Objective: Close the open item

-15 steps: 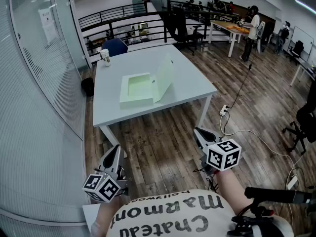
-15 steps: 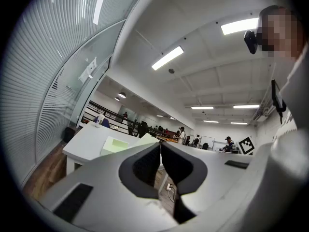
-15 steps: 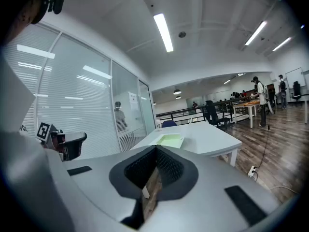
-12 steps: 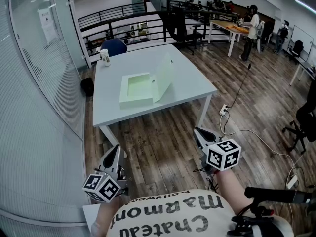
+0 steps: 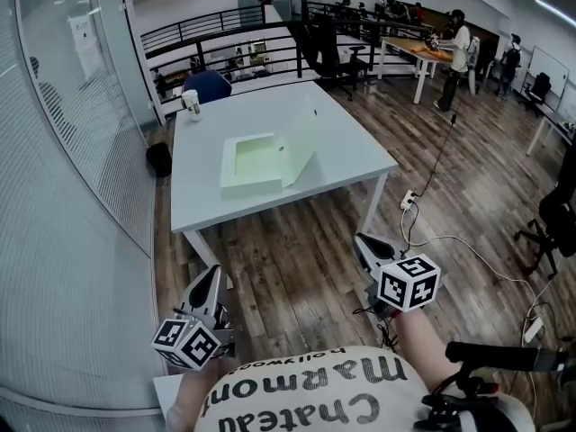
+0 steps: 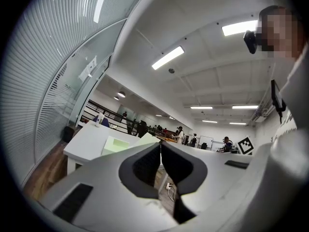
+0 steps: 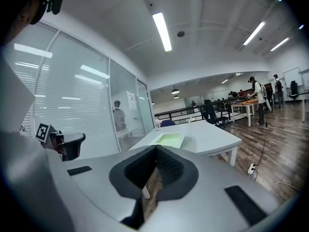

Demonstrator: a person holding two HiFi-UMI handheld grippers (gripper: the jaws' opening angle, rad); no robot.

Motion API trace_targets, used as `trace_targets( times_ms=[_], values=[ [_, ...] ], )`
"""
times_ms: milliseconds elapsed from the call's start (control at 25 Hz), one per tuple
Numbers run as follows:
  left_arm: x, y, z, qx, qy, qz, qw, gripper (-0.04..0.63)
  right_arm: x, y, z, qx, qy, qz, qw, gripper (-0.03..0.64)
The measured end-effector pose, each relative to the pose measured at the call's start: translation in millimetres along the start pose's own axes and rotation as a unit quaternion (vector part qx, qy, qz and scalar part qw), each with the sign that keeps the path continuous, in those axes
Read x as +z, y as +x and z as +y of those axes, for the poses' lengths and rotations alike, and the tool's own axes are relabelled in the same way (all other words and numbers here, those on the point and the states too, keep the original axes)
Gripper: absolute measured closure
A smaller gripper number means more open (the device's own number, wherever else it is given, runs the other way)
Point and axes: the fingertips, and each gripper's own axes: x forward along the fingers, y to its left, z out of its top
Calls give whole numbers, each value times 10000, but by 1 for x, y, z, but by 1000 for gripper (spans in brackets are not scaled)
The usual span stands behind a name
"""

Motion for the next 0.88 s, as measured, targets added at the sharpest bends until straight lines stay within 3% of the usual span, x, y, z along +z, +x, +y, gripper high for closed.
trace_targets(
  times_ms=[280,680,880],
  values=[
    [8,-14,30,57,-77,-20,10000,603,0,17,16,134,678,-405,9968,615],
    [-20,-7,65,-29,-333,341,9989,603,-39,51,28,-135,597,48,9981,615],
    [-18,28,81,-10,-370,179,9992,603,-29,79,0,-213,609,-25,9979,615]
  ],
)
